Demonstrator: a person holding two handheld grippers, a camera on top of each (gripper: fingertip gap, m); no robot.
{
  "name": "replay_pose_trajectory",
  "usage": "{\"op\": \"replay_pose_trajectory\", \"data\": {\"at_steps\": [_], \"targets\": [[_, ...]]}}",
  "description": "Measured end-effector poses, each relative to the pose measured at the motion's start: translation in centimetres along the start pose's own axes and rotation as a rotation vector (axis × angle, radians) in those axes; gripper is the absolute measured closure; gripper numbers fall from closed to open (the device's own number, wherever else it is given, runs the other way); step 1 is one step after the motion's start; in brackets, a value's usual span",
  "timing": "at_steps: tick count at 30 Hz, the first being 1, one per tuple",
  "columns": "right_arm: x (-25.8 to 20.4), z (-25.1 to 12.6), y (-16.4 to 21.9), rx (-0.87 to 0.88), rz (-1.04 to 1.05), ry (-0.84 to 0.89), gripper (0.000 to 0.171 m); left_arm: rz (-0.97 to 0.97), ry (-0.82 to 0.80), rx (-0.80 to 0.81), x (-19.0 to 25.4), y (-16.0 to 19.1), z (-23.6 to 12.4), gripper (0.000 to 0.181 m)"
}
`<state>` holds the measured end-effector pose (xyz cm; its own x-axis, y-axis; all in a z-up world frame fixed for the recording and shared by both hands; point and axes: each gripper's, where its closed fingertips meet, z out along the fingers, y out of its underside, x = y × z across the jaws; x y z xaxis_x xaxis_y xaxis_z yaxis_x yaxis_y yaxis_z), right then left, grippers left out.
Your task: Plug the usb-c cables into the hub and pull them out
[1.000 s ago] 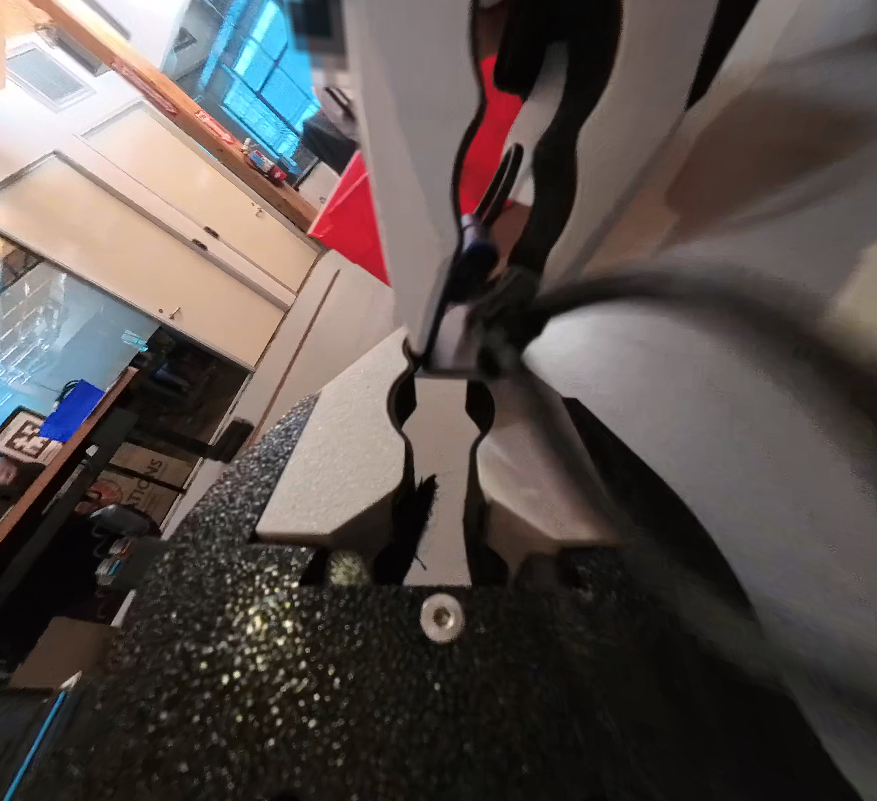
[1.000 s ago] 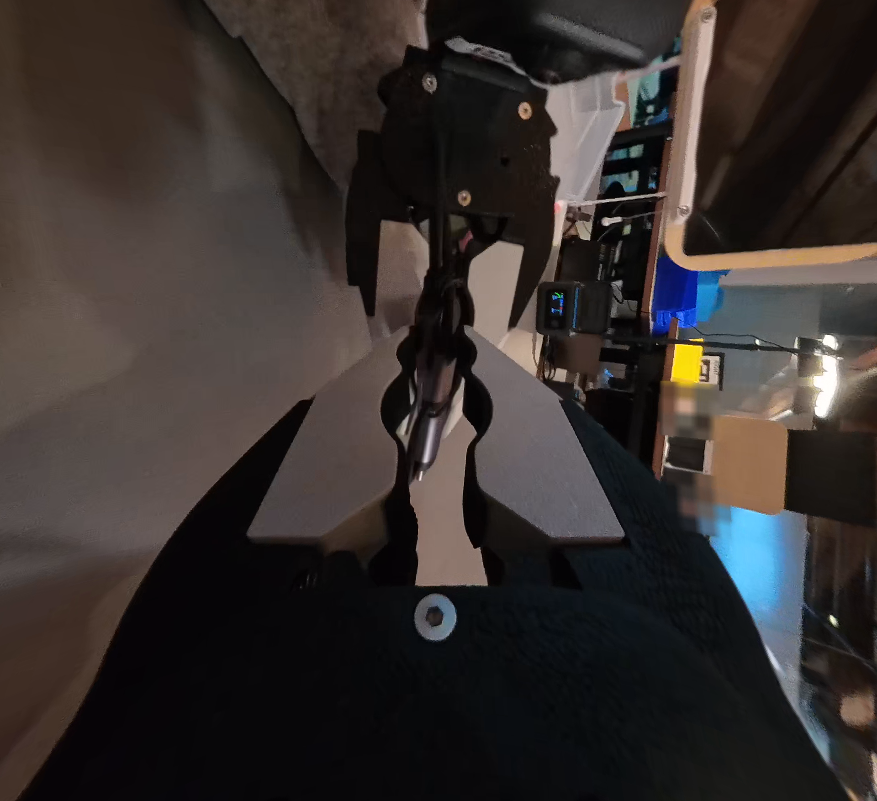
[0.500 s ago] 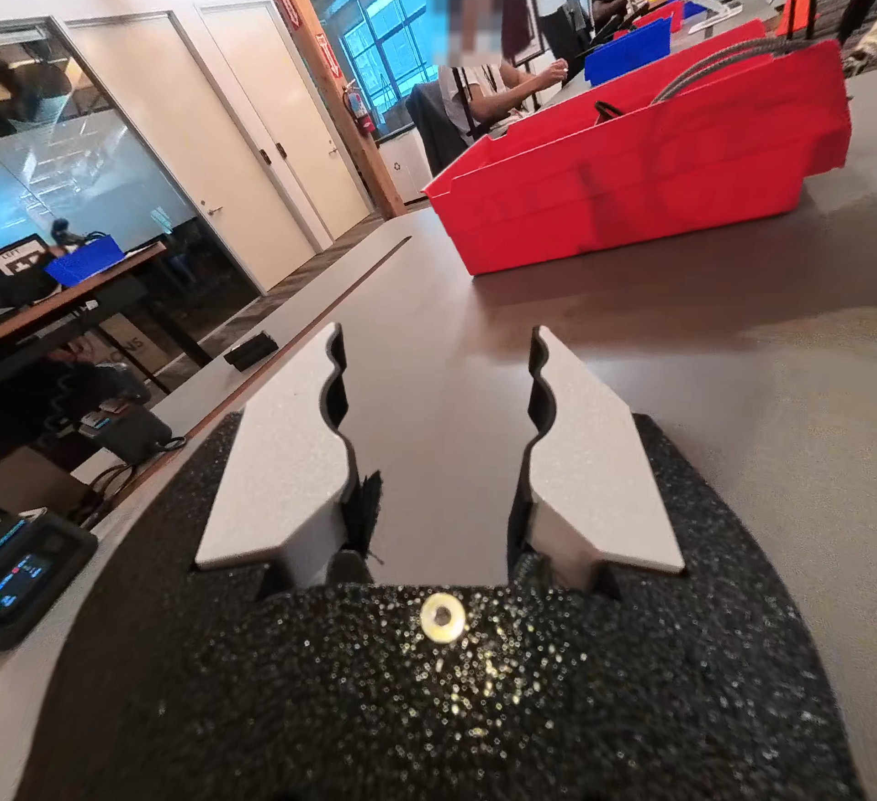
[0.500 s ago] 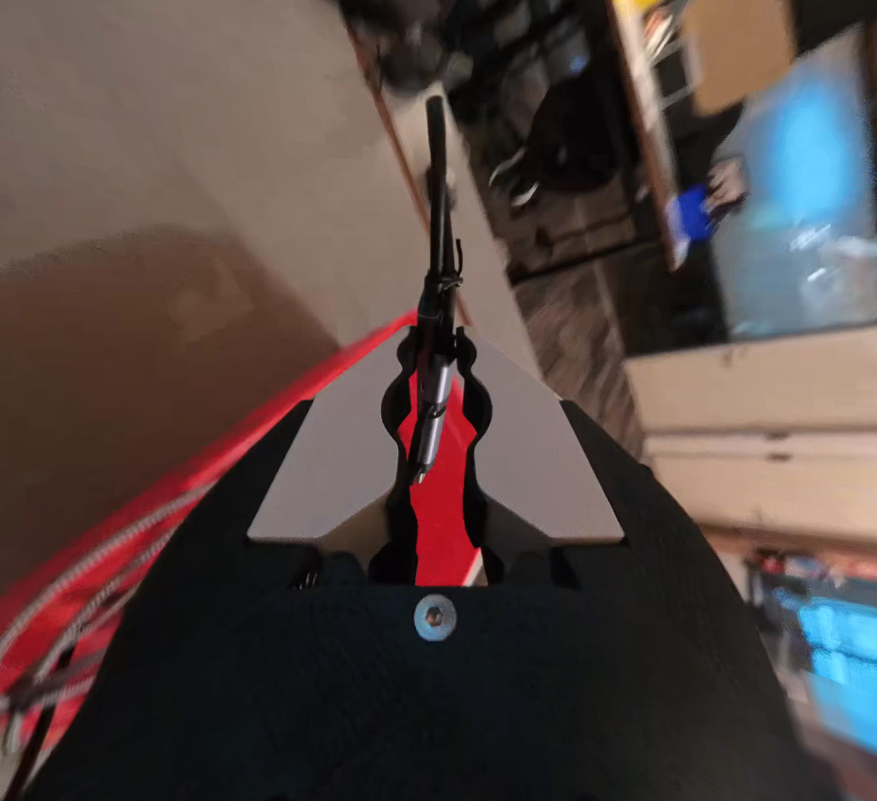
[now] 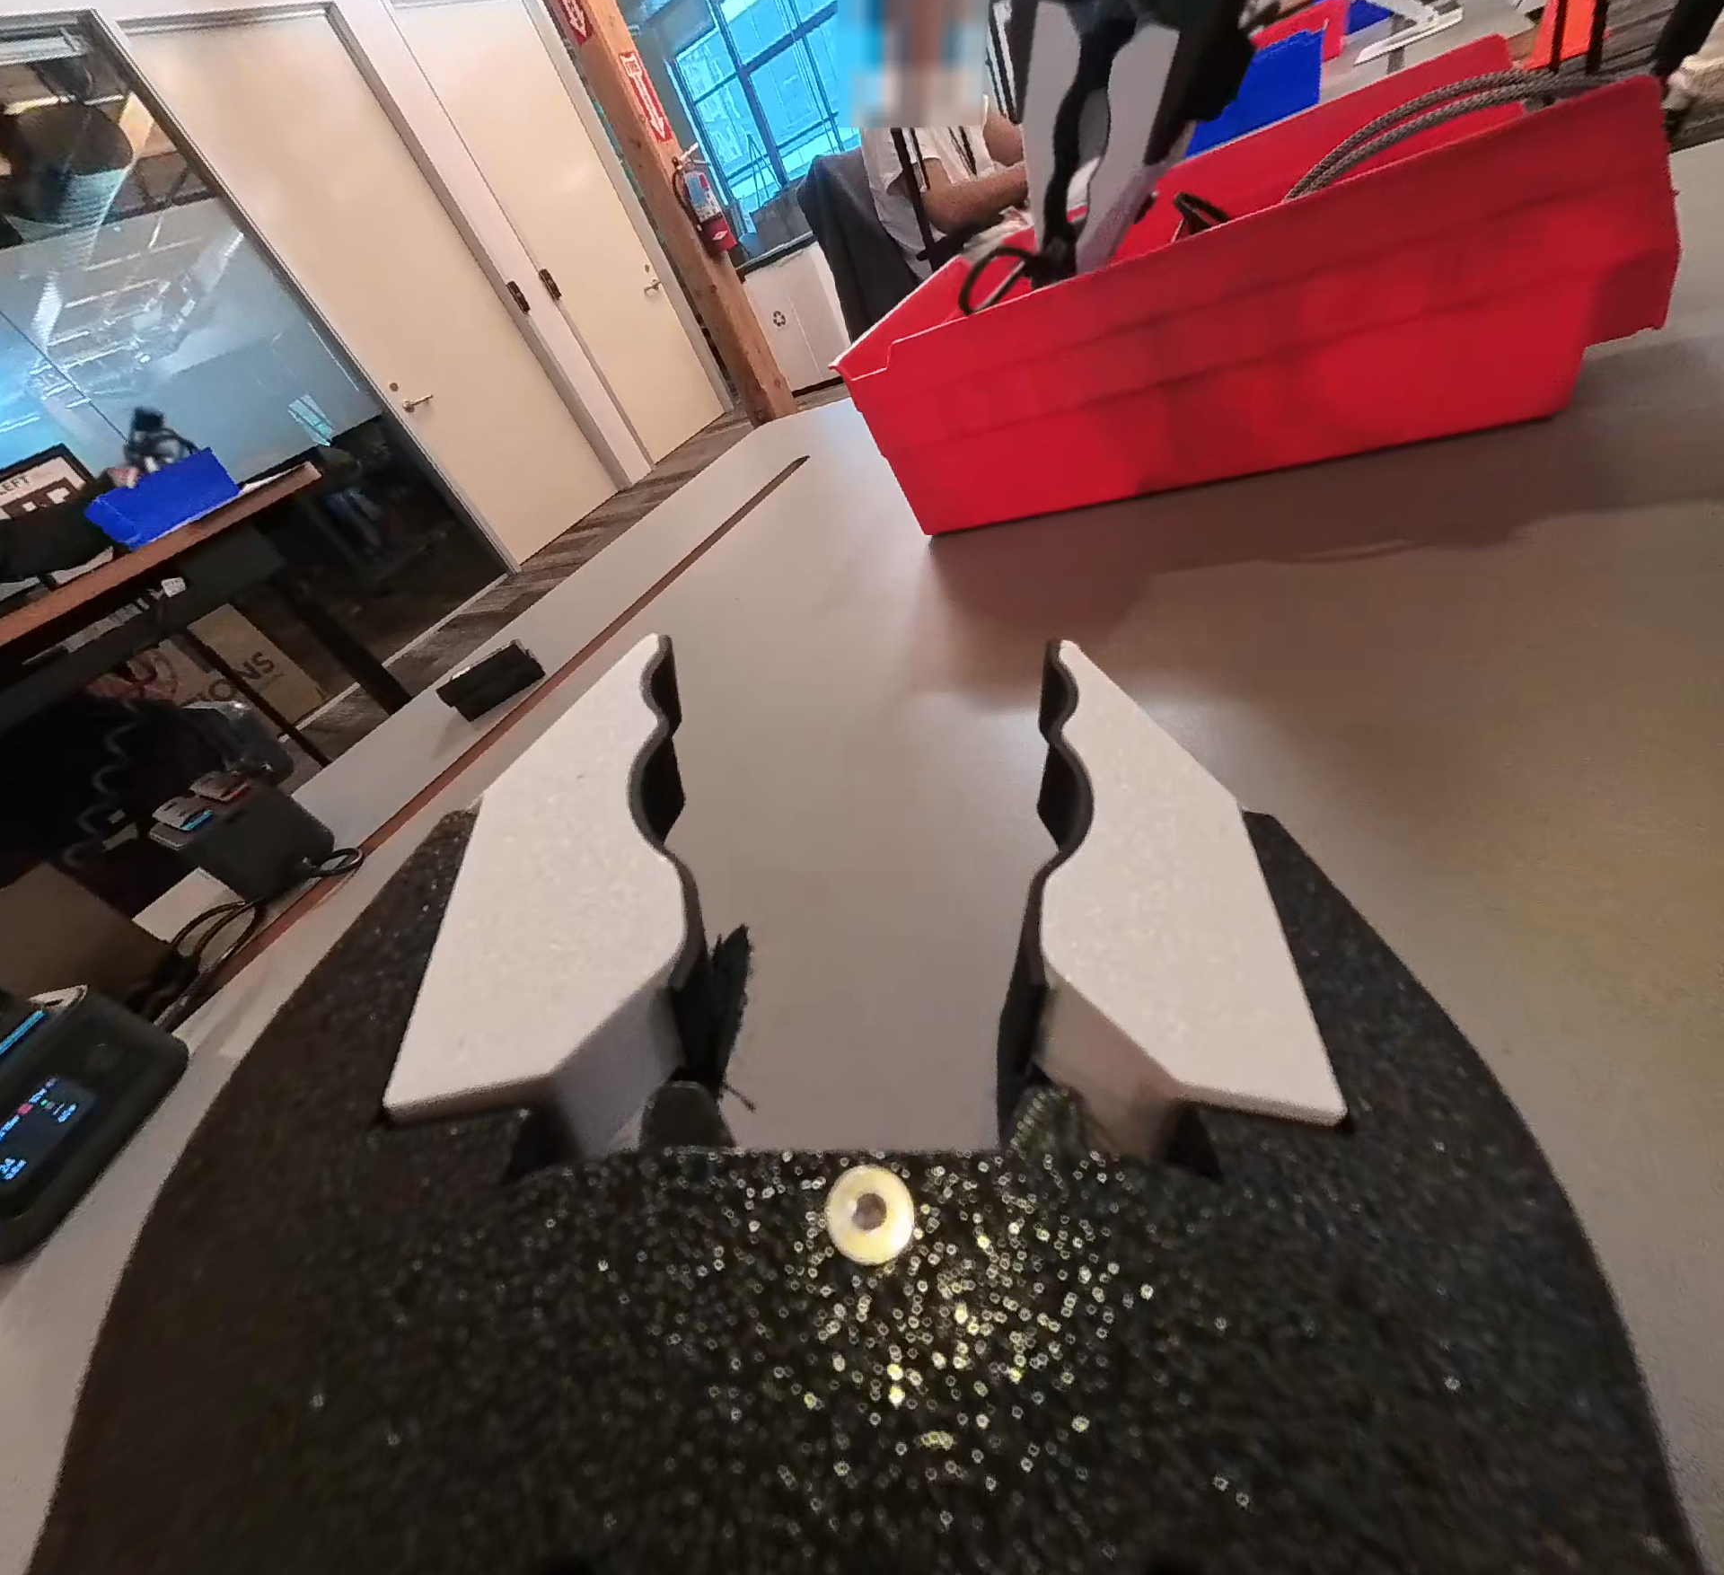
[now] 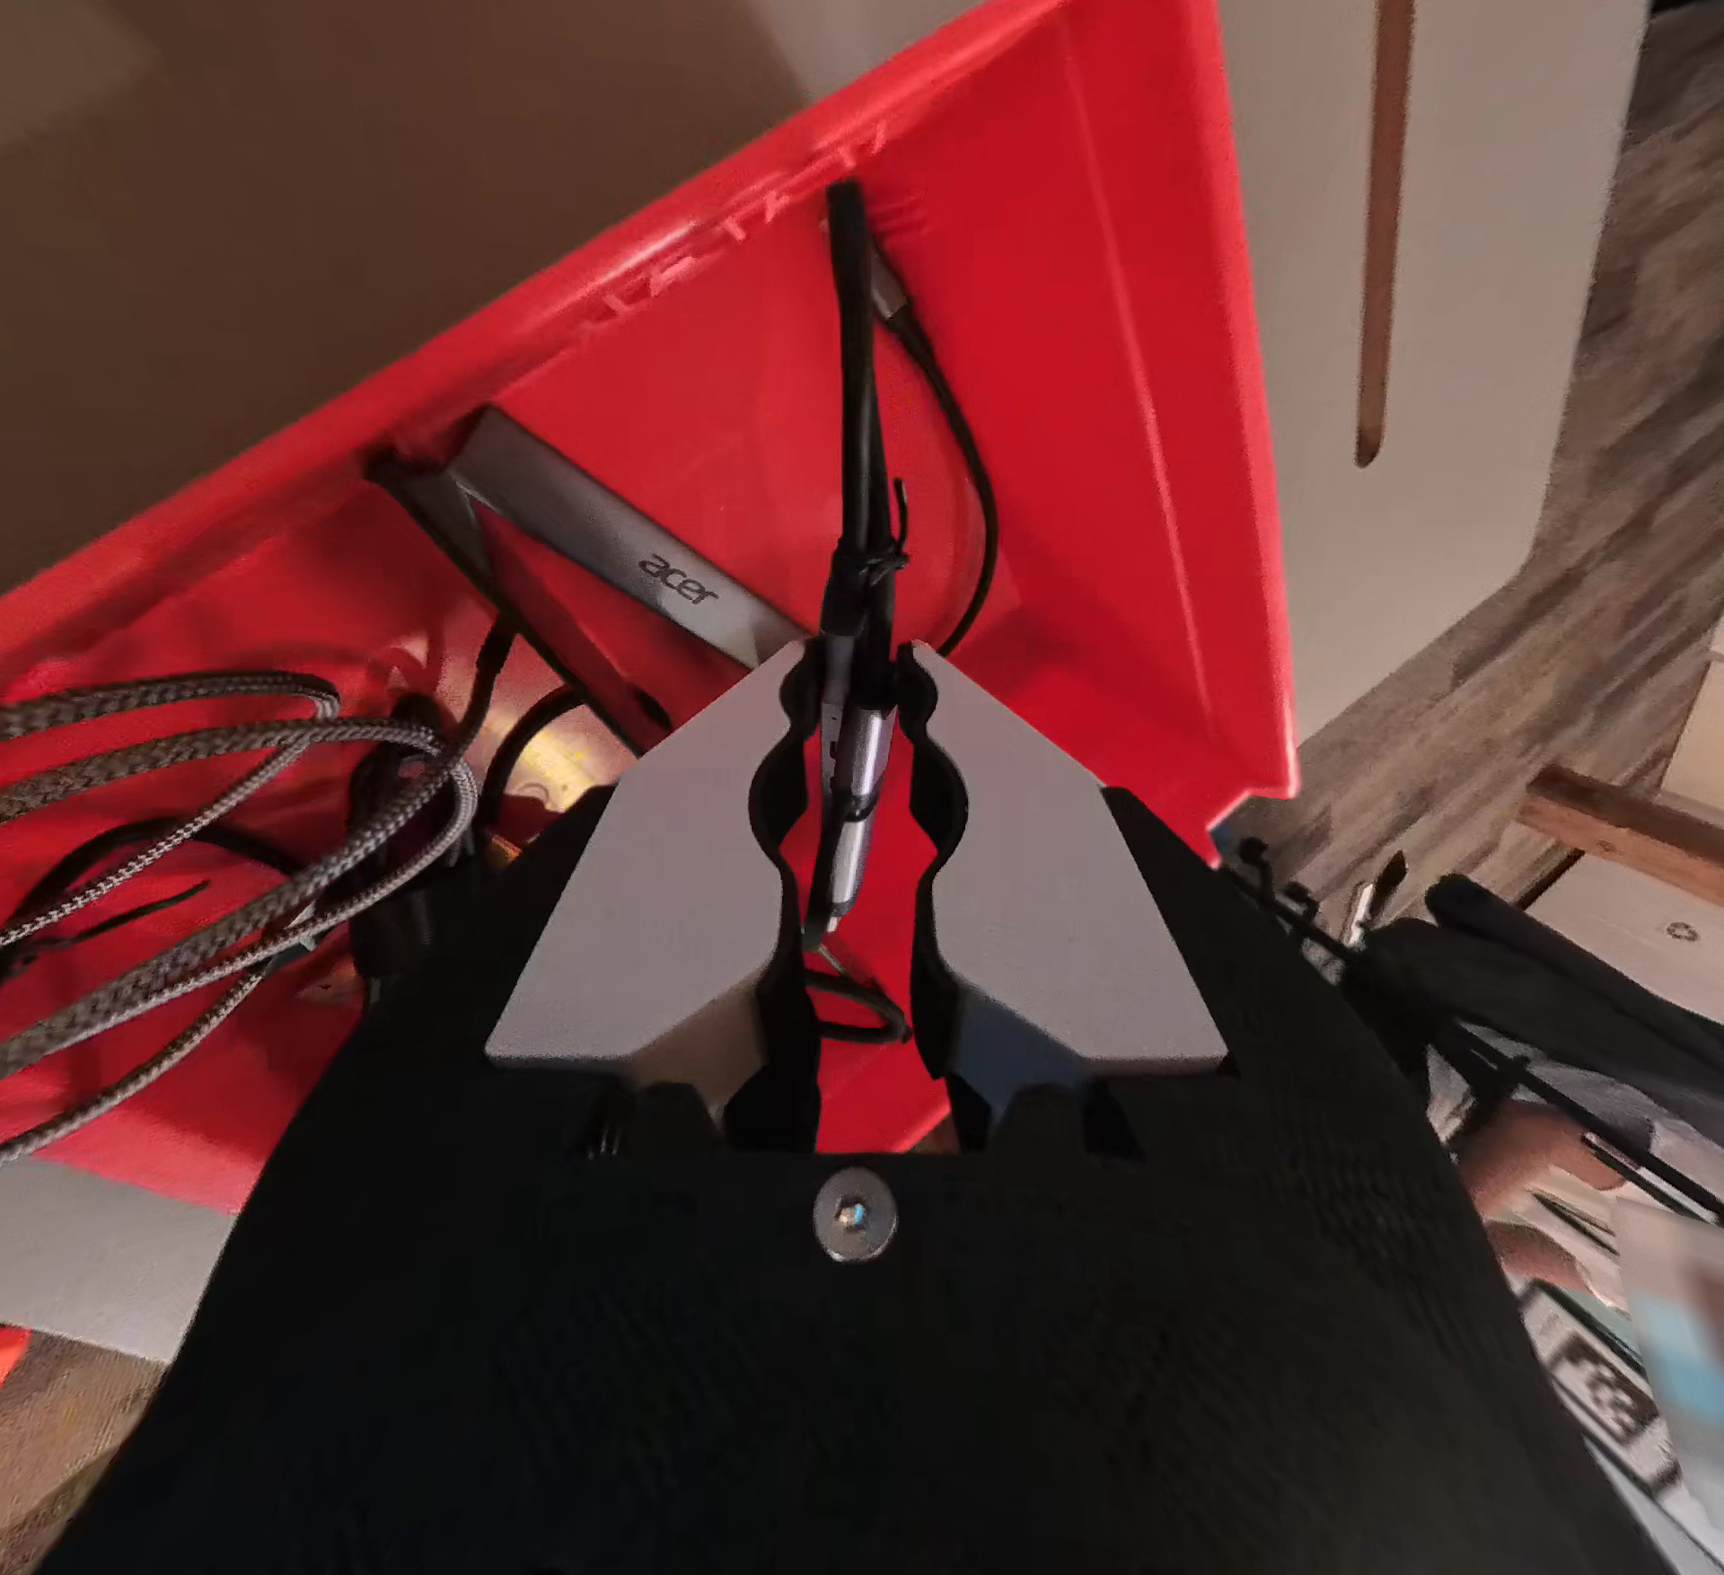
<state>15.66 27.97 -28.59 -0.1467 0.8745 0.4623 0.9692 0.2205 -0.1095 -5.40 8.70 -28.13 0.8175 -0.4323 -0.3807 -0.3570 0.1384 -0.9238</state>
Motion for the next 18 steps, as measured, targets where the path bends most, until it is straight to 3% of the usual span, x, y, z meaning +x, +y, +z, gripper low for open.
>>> {"op": "replay_pose_trajectory", "data": {"at_steps": [7,10,13,18], "targets": [[-1.4,1.9,0.4,-0.027,0.05,-0.053,0.151,-0.003,-0.013,0.015,-0.4,-0.2,-0.1,0.104],[-0.5,1.3,0.1,0.013,0.094,-0.002,0.133,-0.002,-0.011,0.01,-0.4,-0.1,0.0,0.103],[1.3,-1.3,-0.8,0.127,0.165,0.105,0.128,-0.001,-0.02,-0.004,-0.5,0.1,-0.3,0.103],[2.3,-9.0,-1.1,0.459,0.378,0.273,0.13,-0.012,-0.034,0.007,-0.7,-0.1,-1.0,0.104]]}}
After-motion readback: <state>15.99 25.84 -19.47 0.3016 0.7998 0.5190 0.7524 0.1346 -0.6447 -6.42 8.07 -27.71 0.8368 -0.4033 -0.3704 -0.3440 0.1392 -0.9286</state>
